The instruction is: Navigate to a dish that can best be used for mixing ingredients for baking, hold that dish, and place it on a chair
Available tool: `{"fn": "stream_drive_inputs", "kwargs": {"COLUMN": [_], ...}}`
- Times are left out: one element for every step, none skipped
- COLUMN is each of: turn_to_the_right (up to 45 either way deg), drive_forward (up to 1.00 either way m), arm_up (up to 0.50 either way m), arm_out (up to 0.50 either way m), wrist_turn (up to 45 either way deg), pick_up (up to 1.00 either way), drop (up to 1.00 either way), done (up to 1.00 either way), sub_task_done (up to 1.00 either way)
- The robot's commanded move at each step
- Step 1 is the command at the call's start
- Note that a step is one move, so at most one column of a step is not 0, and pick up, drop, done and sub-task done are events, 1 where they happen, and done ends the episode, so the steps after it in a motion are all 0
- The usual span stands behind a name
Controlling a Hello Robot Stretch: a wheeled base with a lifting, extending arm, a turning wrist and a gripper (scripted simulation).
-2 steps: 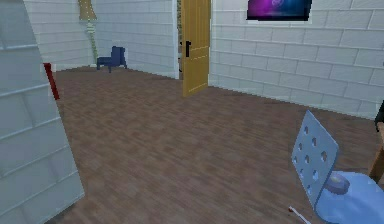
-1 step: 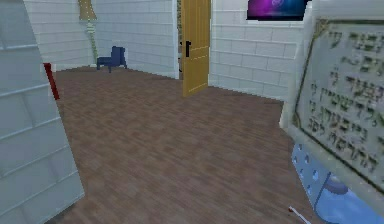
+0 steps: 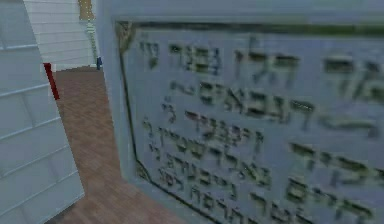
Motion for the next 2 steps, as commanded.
{"fn": "stream_drive_inputs", "kwargs": {"turn_to_the_right": [0.0, 0.0], "drive_forward": [0.0, 0.0], "arm_up": [0.0, 0.0], "arm_out": [0.0, -0.28], "wrist_turn": [-12.0, 0.0], "pick_up": [0.0, 0.0], "drop": [0.0, 0.0], "done": [0.0, 0.0], "sub_task_done": [0.0, 0.0]}}
